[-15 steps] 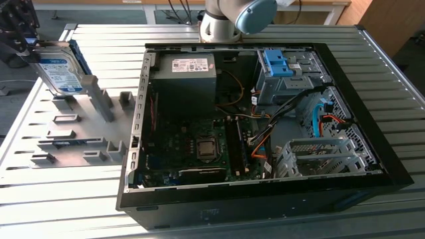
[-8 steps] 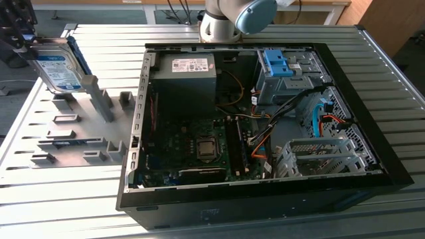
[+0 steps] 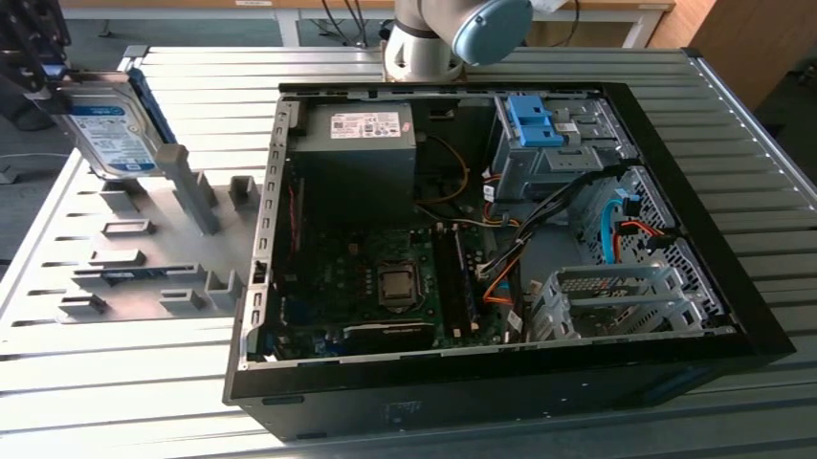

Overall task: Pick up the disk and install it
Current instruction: 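Pick up the disk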

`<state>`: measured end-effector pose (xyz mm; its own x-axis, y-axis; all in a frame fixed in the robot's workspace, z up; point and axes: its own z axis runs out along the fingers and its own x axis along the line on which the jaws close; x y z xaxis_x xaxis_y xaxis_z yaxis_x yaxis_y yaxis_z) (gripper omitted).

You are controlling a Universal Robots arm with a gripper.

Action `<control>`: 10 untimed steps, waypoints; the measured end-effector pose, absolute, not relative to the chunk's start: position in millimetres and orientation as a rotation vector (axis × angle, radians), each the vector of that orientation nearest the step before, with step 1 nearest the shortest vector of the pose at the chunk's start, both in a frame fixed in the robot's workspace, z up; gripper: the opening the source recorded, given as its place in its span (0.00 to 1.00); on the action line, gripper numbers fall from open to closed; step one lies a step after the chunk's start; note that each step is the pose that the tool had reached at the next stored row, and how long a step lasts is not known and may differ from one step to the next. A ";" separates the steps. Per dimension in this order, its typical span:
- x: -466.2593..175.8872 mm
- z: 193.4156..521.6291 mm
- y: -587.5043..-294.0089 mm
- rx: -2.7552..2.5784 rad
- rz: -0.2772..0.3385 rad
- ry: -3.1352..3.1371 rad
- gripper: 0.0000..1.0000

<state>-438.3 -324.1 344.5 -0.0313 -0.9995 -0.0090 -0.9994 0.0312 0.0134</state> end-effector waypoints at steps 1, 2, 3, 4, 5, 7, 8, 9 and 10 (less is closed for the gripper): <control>-438.4 345.0 -324.1 2.185 -0.025 -2.254 0.36; -438.4 345.7 -324.1 2.184 -0.025 -2.254 0.36; -438.4 346.5 -324.1 2.184 -0.025 -2.254 0.36; -438.4 347.2 -324.1 2.185 -0.025 -2.254 0.36; -438.4 347.8 -324.1 2.185 -0.025 -2.254 0.36; -438.4 348.5 -324.1 2.185 -0.025 -2.254 0.36; -438.3 348.9 -324.1 2.185 -0.025 -2.254 0.36; -438.3 349.1 -324.1 2.185 -0.025 -2.254 0.36; -438.3 349.2 -324.1 2.185 -0.025 -2.254 0.36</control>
<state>-438.3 -324.1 349.2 -0.0313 -0.9995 -0.0092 -0.9994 0.0312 0.0130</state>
